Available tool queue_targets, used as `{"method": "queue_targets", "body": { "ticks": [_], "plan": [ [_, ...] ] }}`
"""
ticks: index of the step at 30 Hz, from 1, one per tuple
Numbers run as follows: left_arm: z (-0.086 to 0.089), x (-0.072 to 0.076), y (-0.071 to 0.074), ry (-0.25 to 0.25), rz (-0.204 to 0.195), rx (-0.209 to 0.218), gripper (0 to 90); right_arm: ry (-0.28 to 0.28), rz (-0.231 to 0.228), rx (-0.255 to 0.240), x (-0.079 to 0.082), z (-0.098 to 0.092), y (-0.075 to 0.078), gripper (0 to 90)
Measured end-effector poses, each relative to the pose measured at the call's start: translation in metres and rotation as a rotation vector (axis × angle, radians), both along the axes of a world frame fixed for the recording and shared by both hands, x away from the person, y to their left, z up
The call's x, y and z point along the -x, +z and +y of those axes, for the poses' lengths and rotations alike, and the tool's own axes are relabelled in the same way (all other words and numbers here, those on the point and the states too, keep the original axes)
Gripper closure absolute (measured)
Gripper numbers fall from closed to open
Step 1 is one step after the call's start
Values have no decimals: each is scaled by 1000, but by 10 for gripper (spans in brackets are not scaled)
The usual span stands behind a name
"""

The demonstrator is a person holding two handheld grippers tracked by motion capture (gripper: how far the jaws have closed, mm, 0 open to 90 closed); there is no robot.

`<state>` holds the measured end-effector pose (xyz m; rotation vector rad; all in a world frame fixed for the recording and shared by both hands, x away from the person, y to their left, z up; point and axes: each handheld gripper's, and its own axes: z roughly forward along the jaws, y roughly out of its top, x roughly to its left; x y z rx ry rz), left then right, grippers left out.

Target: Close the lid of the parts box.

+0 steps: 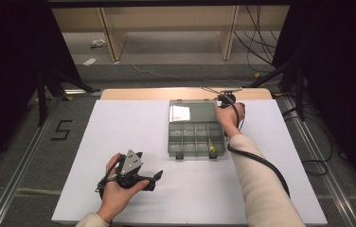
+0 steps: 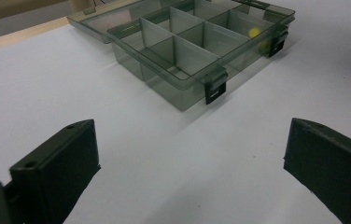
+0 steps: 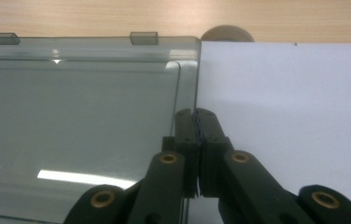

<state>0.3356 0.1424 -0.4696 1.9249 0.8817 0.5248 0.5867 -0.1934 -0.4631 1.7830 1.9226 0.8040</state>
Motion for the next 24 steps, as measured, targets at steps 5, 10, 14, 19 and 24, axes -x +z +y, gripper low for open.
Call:
{"method": "queue_targets", "body": {
  "ticks": [5,10,14,19,24],
  "plan": [
    [5,-11,4,28,5,10,47,-13,-19,-10,2,2,3,900],
    [10,-44,11,93,26,24,129,-11,-51,-6,6,1,4,900],
    [8,-85,20,144,57,24,174,-8,-75,-17,10,-2,7,900],
    [-6,-136,34,199,100,25,265,4,-120,-19,14,-4,9,900],
    [-21,-179,40,233,185,78,349,7,-149,-38,20,-7,12,900]
  ]
}}
